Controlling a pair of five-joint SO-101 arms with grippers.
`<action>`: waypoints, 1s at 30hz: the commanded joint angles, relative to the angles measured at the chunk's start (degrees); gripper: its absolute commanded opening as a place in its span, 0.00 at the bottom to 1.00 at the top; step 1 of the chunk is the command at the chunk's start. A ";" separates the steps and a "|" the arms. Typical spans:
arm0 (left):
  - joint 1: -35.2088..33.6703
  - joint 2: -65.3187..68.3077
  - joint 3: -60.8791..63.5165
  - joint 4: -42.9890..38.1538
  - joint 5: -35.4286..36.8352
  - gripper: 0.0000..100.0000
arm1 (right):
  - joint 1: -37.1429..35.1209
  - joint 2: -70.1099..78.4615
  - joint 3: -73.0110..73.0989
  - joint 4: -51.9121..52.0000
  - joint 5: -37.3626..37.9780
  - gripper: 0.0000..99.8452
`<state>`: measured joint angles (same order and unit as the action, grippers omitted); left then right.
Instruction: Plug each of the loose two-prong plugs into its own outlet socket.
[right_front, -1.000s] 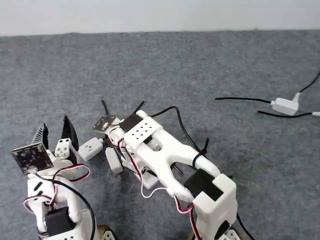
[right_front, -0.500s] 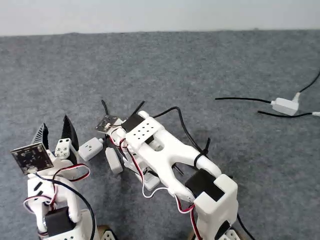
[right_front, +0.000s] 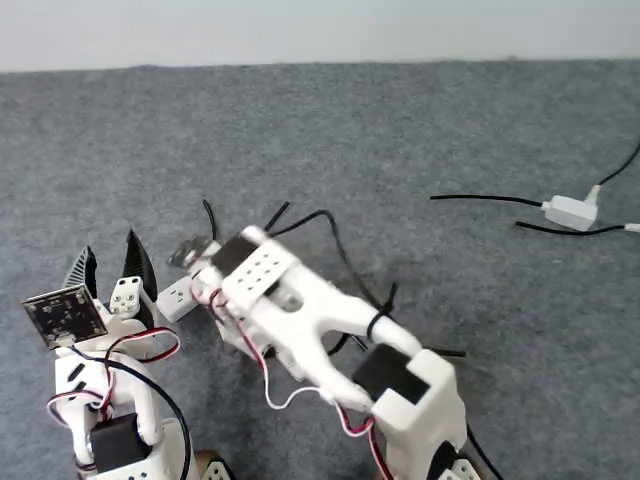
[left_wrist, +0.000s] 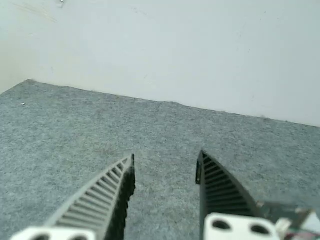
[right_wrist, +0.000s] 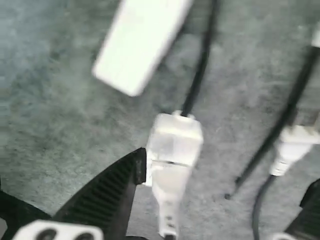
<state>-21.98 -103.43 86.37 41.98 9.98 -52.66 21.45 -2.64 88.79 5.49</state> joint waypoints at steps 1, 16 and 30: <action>-2.64 -0.88 -0.92 -2.11 -0.18 0.20 | -0.75 1.19 -2.02 -1.98 -2.02 0.47; -4.75 -0.88 -1.63 -2.11 2.11 0.21 | -3.56 9.01 -2.29 -2.33 -1.32 0.32; -4.66 -0.88 -1.54 -2.11 2.11 0.21 | -1.10 8.40 1.76 -4.62 8.00 0.01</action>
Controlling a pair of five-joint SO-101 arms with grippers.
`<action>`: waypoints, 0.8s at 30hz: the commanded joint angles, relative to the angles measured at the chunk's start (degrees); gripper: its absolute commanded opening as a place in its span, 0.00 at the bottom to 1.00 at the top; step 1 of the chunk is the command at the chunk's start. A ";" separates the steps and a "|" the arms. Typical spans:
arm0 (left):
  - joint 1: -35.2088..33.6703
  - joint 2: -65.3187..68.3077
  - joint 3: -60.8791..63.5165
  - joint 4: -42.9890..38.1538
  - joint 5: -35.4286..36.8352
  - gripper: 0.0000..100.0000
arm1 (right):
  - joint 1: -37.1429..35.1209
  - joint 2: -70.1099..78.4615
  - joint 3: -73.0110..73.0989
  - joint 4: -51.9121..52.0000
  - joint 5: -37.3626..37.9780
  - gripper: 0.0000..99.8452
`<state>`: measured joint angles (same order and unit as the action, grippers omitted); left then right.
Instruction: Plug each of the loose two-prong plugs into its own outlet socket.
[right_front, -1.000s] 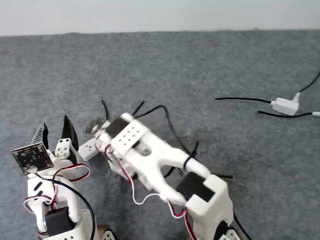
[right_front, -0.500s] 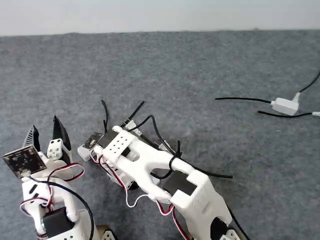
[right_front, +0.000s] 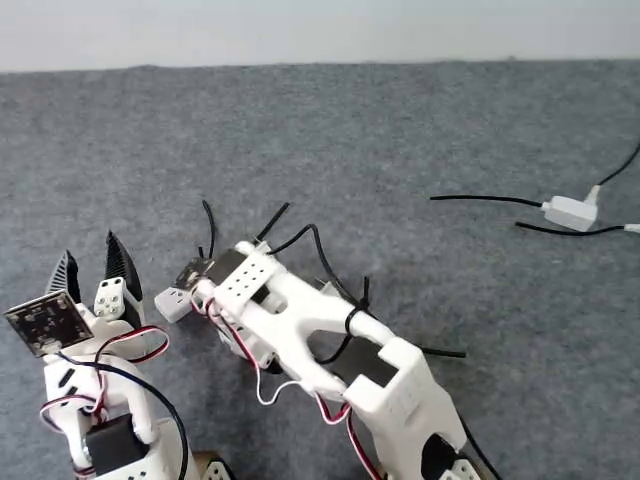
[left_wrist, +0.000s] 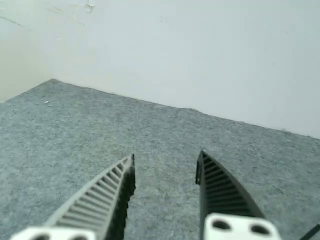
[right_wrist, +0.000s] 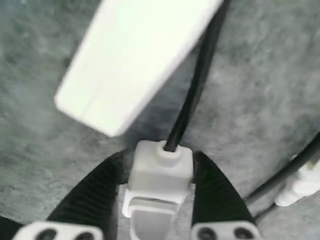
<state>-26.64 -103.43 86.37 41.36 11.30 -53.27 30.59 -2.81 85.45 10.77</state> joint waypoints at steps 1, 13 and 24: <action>0.00 -0.88 -1.54 -1.49 0.79 0.21 | -0.40 -0.75 2.11 -1.27 2.99 0.01; 0.09 -0.88 -0.22 -3.16 0.79 0.21 | 11.65 -19.12 1.05 5.32 7.74 0.01; 1.49 -0.88 -0.04 -3.08 0.62 0.21 | 34.33 -43.03 4.75 16.84 19.78 0.01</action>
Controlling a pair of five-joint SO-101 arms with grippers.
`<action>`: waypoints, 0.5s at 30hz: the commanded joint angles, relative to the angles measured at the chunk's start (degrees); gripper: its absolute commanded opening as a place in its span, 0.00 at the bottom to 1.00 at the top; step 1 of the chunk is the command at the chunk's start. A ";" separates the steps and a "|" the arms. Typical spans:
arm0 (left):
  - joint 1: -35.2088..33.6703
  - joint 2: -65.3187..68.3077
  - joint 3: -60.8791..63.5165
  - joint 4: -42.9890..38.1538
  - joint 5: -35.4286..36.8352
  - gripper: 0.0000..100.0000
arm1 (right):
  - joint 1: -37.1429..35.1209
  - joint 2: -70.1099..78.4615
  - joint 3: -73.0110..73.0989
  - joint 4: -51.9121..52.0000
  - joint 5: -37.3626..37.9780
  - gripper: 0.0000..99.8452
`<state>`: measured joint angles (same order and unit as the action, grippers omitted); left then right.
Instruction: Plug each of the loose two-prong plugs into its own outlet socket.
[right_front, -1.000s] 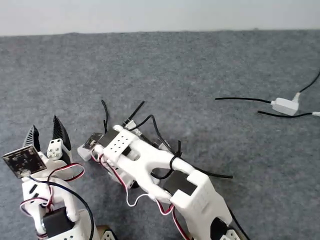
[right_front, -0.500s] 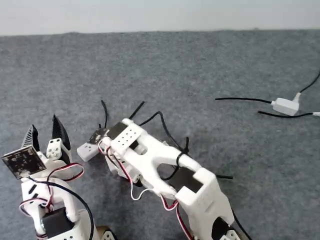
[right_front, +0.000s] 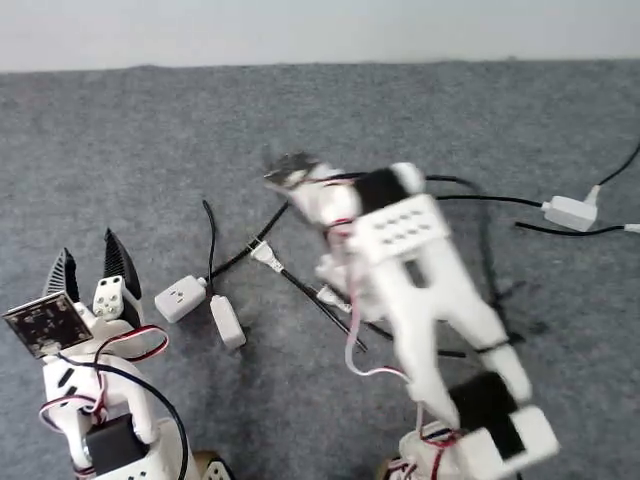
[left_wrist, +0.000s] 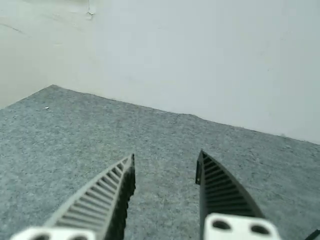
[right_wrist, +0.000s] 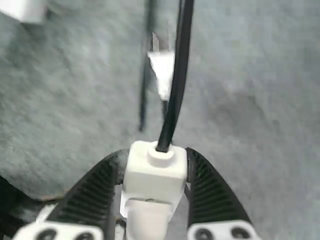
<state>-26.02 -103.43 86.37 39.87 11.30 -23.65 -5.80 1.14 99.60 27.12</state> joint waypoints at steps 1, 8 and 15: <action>0.88 -0.88 0.04 -1.58 0.35 0.21 | 6.20 -8.48 2.11 2.77 3.96 0.01; 1.05 -0.88 0.48 -1.58 -0.44 0.20 | 12.88 -18.42 11.16 -0.13 8.09 0.01; 1.05 -0.88 0.57 -1.58 -0.44 0.20 | 34.95 -13.41 6.77 -12.18 14.51 0.01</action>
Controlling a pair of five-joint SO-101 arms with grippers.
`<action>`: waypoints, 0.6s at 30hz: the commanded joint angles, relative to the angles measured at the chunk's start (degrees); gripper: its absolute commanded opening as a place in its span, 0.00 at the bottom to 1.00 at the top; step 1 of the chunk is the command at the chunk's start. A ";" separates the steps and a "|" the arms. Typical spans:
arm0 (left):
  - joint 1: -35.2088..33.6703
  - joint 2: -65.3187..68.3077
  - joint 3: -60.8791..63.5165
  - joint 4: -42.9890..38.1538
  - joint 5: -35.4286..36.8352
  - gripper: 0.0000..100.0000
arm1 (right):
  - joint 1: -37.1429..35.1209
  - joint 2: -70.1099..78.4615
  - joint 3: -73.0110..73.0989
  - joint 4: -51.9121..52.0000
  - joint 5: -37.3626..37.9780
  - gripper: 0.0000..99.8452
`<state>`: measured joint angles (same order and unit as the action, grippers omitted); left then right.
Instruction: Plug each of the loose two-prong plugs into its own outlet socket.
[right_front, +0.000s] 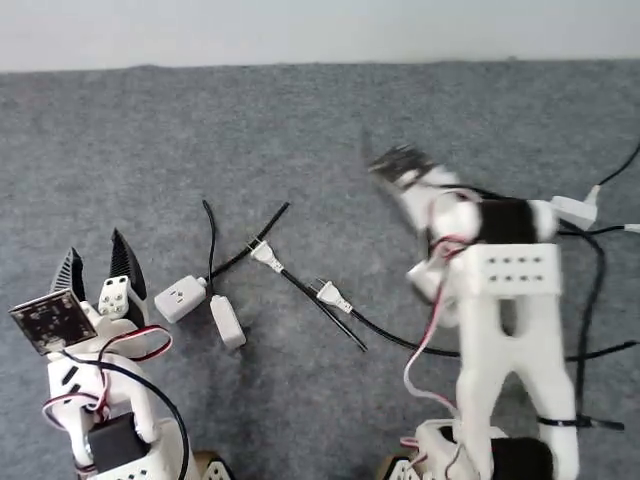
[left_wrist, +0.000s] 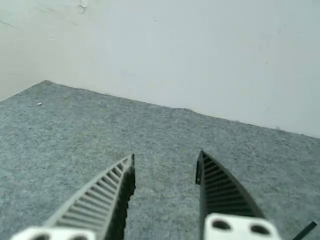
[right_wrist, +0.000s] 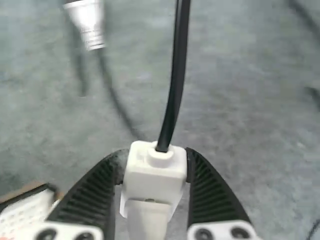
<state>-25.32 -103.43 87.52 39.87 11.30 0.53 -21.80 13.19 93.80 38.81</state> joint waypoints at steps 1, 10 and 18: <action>0.35 -0.88 -0.57 -1.58 -0.44 0.20 | 14.37 5.58 -8.26 -8.66 3.16 0.01; 0.70 -0.88 -0.48 -1.58 -0.44 0.20 | 25.71 50.59 -64.70 4.97 -3.43 0.39; 3.60 -0.88 0.31 -1.67 -3.43 0.20 | 15.78 53.23 -61.36 9.45 -7.03 0.37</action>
<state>-22.33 -103.43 88.57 39.87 8.92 20.66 35.34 -52.48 100.57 32.84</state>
